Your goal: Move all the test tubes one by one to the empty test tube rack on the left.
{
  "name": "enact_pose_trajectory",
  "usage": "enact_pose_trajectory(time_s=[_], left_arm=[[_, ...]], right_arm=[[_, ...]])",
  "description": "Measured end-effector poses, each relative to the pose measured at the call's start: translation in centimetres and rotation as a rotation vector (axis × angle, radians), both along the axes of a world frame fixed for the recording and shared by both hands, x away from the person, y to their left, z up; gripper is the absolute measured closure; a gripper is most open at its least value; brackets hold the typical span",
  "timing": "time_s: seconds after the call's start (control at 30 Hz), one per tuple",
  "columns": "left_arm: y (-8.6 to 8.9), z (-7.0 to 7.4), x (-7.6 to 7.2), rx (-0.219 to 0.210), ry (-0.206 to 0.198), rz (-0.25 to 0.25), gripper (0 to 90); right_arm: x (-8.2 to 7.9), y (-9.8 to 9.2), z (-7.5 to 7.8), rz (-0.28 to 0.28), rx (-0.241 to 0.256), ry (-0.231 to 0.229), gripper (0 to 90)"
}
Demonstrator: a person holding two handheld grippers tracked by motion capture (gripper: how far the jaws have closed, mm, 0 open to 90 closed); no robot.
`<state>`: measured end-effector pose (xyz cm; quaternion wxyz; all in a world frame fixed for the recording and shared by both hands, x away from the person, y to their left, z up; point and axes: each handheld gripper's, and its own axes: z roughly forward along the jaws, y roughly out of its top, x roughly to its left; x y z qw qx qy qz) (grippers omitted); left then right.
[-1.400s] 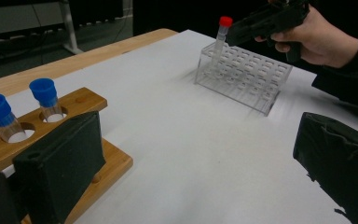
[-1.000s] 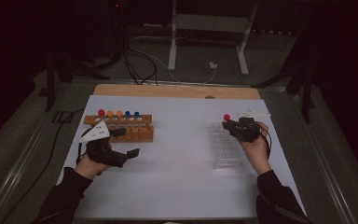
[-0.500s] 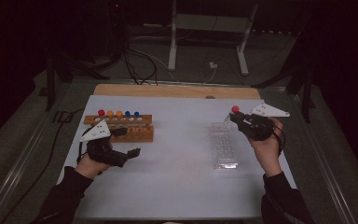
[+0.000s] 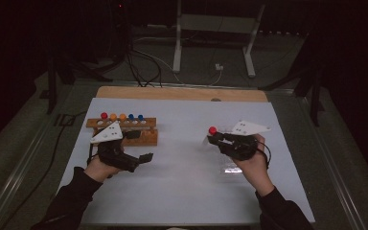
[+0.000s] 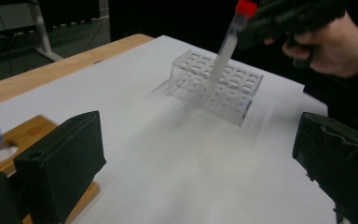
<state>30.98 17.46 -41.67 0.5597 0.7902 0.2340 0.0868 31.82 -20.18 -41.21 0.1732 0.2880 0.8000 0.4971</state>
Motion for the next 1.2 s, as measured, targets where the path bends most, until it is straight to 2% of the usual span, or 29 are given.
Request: enact_pose_trajectory(time_s=[0.3, 0.4, 0.53, 0.83, 1.2], left_arm=[[-2.6, 0.8, 0.1, 0.001, -0.012, -0.073, 10.8], [-3.8, 1.0, 0.2, -0.002, -0.019, -0.099, 16.3], [-5.3, 1.0, 0.4, 0.006, -0.027, -0.14, 18.0], [-8.2, 0.7, 0.8, 0.04, -0.046, -0.173, 38.2], [-10.0, -0.1, 1.4, 0.054, -0.051, -0.214, 62.3]], right_arm=[[-1.2, 2.6, -1.3, 0.095, -0.026, 0.04, 74.9], [-1.5, 3.2, -1.6, 0.115, -0.031, 0.049, 74.9], [-1.7, 3.7, -1.7, 0.136, -0.028, 0.059, 74.9], [-1.9, 4.5, -2.1, 0.164, -0.033, 0.076, 75.0], [-2.0, 4.7, -2.0, 0.174, -0.03, 0.078, 74.9]])
